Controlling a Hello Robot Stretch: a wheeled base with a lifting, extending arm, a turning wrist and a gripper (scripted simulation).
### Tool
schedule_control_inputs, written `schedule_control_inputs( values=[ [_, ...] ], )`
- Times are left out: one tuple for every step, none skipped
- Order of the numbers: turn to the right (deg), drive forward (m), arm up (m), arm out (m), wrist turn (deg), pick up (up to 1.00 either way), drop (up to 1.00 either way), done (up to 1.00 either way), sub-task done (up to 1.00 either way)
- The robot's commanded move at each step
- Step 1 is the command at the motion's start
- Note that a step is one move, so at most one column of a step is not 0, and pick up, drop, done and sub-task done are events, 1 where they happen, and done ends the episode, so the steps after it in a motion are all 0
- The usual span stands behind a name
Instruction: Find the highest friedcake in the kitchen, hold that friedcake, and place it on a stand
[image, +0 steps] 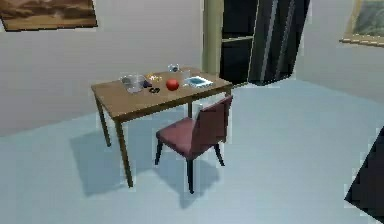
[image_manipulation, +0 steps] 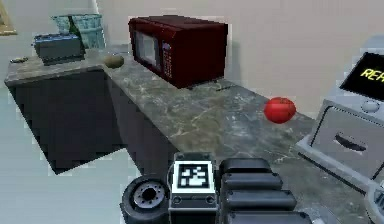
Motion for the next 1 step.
schedule_control_inputs(
  values=[
    [-33.0, 0.0, 0.0, 0.0, 0.0, 0.0, 0.0, 0.0, 0.0]
  ],
)
